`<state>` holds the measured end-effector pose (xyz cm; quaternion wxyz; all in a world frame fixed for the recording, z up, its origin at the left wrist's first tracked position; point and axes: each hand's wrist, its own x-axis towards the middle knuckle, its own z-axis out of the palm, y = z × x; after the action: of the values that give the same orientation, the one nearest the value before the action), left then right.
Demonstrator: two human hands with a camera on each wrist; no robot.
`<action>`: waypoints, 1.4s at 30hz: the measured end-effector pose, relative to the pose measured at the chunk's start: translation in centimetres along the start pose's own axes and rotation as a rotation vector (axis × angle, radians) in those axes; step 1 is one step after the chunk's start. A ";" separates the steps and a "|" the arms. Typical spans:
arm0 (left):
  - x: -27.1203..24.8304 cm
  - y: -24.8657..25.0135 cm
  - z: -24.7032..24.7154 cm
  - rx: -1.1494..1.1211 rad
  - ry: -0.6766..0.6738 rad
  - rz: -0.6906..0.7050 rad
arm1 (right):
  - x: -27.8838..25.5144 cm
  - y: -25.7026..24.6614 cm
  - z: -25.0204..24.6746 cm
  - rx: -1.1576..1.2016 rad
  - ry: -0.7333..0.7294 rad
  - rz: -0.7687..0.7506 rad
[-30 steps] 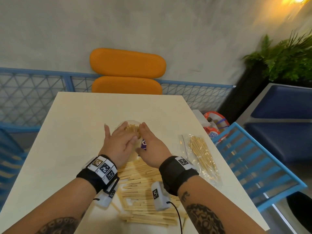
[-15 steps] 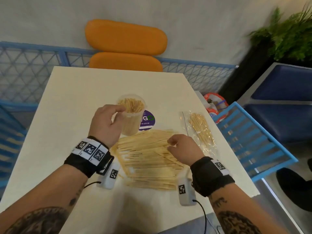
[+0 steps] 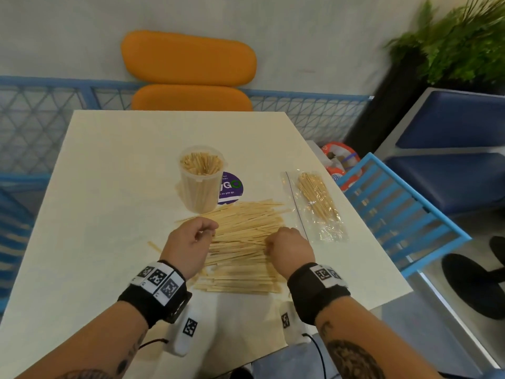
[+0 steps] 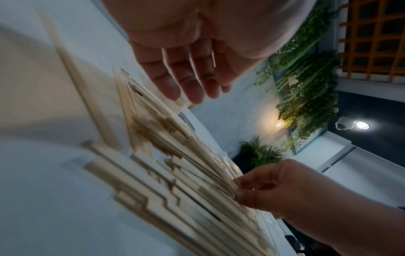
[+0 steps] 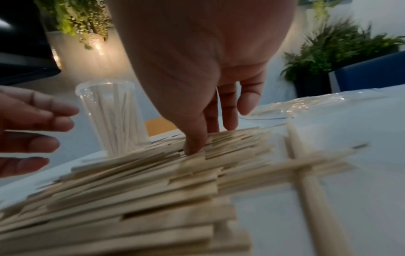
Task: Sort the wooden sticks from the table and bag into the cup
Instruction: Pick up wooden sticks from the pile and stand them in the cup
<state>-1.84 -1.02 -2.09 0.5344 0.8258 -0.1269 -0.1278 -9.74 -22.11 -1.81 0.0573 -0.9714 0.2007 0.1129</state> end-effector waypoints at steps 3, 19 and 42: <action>-0.1 -0.1 0.0 -0.017 0.000 -0.029 | 0.5 -0.2 -0.3 -0.094 -0.019 -0.025; 1.2 4.4 2.2 -0.467 -0.060 -0.115 | -0.9 -4.7 -5.3 0.525 -0.030 -0.144; 2.5 1.9 0.3 -0.649 0.069 -0.306 | 1.5 -4.0 -0.5 -0.071 -0.028 -0.338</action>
<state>0.22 -2.91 -0.66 0.7475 0.6262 0.0634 -0.2121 -6.65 -19.09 -1.44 0.0439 -0.9911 0.0294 0.1224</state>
